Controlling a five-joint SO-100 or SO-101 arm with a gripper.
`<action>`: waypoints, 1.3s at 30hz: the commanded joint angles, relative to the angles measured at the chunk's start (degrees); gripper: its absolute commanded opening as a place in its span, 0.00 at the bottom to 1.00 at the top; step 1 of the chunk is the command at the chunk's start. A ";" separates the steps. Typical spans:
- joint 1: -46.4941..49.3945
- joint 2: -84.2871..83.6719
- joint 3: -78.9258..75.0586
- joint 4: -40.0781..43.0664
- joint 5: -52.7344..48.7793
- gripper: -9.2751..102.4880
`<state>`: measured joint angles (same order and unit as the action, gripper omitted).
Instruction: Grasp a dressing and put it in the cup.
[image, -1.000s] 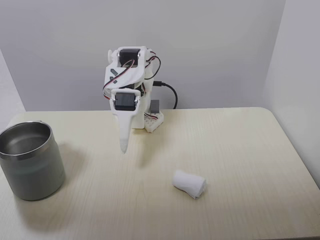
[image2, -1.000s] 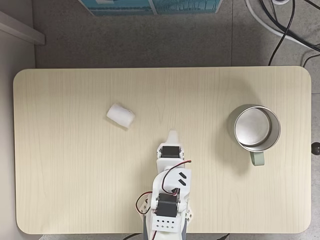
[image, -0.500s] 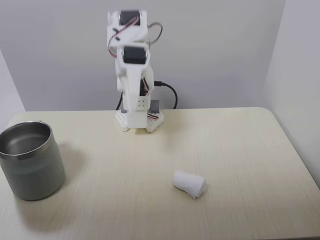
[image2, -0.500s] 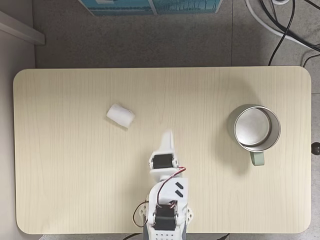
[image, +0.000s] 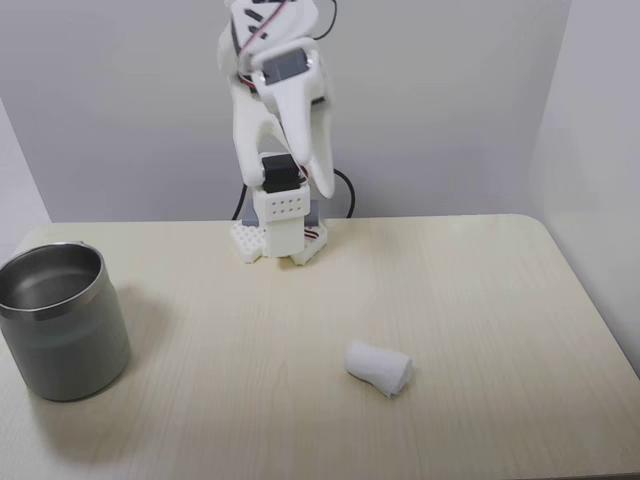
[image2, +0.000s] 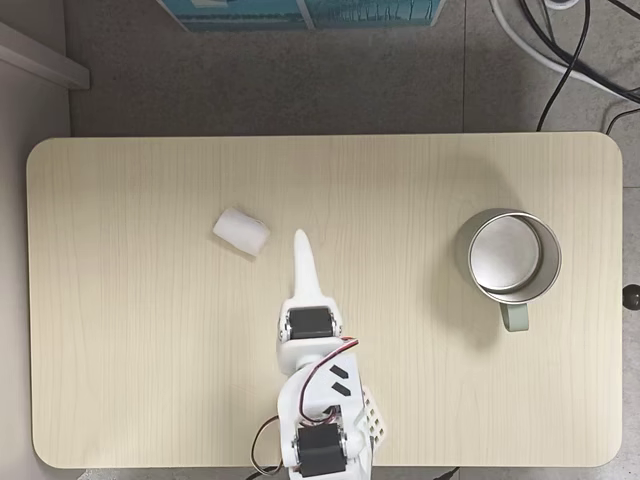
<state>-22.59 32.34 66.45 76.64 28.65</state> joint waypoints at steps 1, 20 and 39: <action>-2.81 4.13 2.55 0.26 4.31 0.44; -13.27 42.45 2.81 -10.55 18.19 0.46; -13.36 59.68 -2.55 -21.01 17.84 0.44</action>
<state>-36.91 91.67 63.98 56.51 46.76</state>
